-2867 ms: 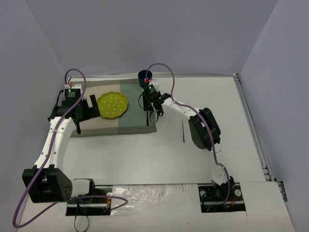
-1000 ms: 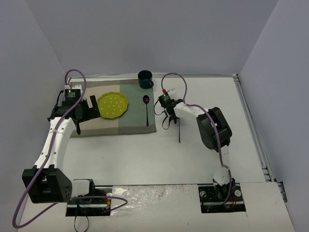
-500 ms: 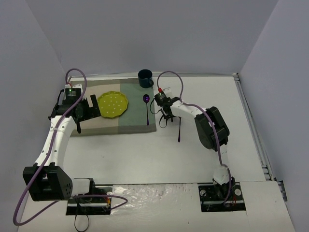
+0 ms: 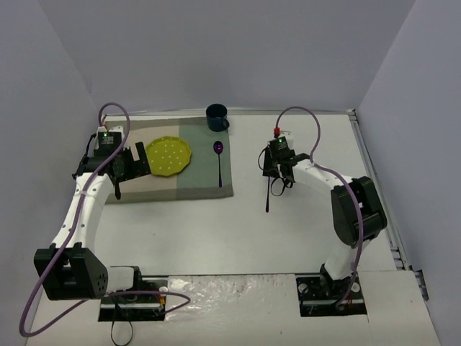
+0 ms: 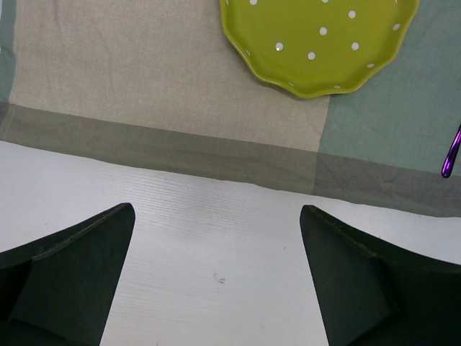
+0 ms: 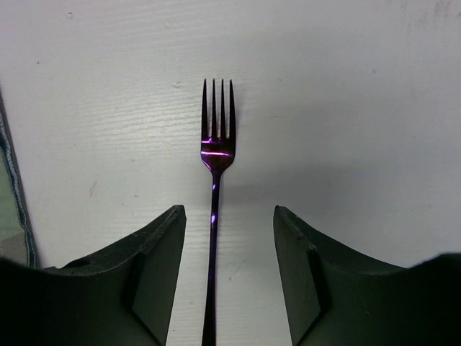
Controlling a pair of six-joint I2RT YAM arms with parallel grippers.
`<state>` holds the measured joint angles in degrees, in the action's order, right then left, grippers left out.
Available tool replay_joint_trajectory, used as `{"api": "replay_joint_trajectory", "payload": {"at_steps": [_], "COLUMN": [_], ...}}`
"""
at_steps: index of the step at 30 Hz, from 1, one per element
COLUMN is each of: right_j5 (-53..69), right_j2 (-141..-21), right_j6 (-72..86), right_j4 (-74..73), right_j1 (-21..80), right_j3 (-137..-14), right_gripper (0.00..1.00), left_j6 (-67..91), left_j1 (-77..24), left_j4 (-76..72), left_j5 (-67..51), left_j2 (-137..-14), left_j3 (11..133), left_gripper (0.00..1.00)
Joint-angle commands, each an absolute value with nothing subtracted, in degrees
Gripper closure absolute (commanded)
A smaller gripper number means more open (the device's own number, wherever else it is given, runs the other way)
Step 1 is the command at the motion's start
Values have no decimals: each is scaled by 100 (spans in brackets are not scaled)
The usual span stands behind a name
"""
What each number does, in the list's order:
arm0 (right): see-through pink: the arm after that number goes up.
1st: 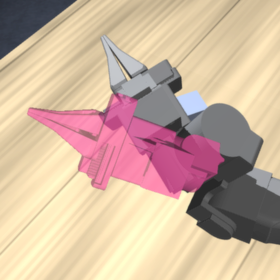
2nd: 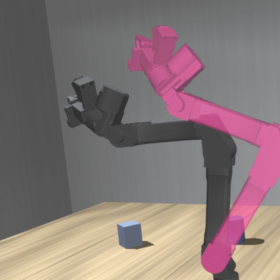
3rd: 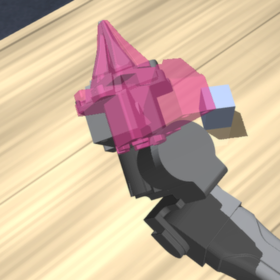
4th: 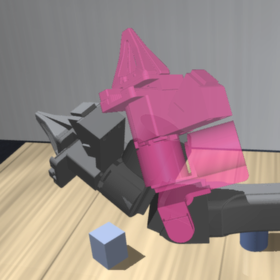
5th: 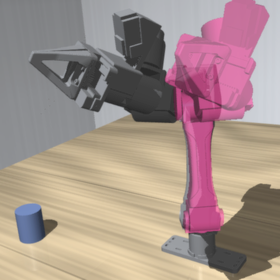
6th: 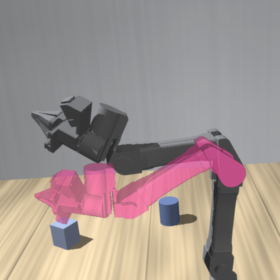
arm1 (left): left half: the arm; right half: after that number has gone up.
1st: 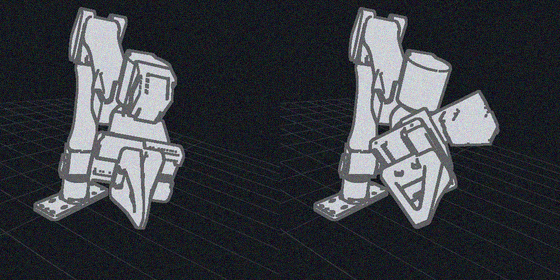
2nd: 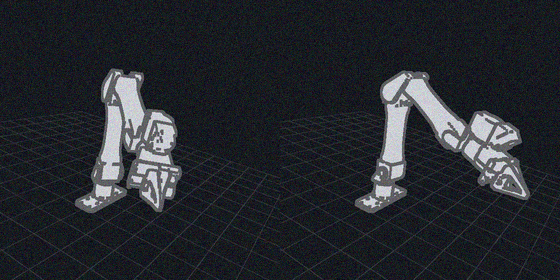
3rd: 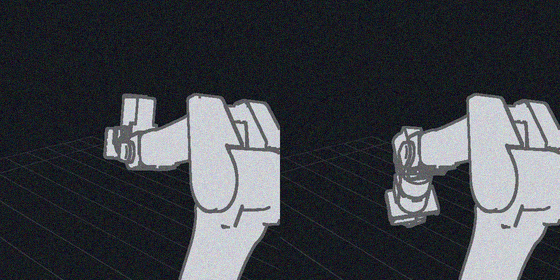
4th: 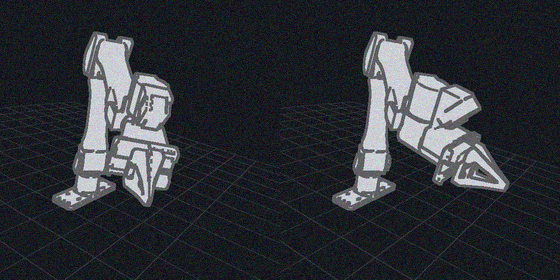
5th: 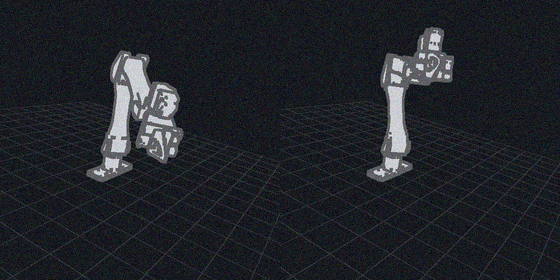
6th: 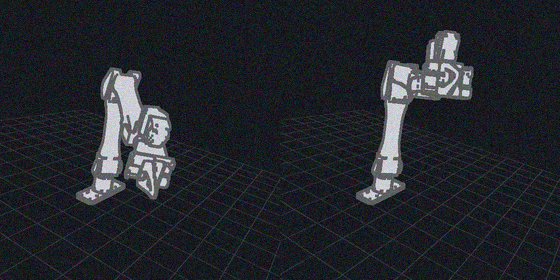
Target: Set the dinner table for one person
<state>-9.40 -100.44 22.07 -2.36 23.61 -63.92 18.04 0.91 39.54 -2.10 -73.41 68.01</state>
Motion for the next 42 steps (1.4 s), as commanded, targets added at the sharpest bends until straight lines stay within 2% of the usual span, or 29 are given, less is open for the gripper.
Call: {"api": "replay_joint_trajectory", "payload": {"at_steps": [1,5,9,16,22,29,35,37,42], "right_j5": [-756,-815,-1084,-1819,-2324,-2773,-2958,-2968,-2848], "right_j2": [-9794,-9508,-8610,-6762,-5457,-4075,-3409,-3222,-3116], "right_j6": [2335,2381,2371,2275,2474,2468,2331,2319,2326], "right_j4": [186,229,210,-22,-359,-360,-369,-370,-449], "right_j1": [2408,2364,2318,2259,2242,2249,2248,2250,2246], "right_j3": [-6145,-5964,-5758,-5461,-5250,-4880,-4638,-4551,-4464], "right_gripper": [52,51,47,18,2,0,0,0,0], "left_j6": [1793,1771,2130,2887,3329,3521,3742,3684,3516], "left_j1": [-132,-514,-1301,-3248,-4453,-5031,-5234,-5304,-5410], "left_j4": [3799,3621,3574,3245,2786,2831,2777,2690,2692], "left_j5": [-262,-180,-40,905,1340,1599,1632,1637,1697], "left_j2": [-7287,-7219,-7370,-8205,-9811,-11591,-12510,-12806,-13258], "left_j3": [6943,6903,7074,7973,9121,10800,11590,11750,12102], "left_gripper": [3,3,3,3,3,7,18,24,34]}}
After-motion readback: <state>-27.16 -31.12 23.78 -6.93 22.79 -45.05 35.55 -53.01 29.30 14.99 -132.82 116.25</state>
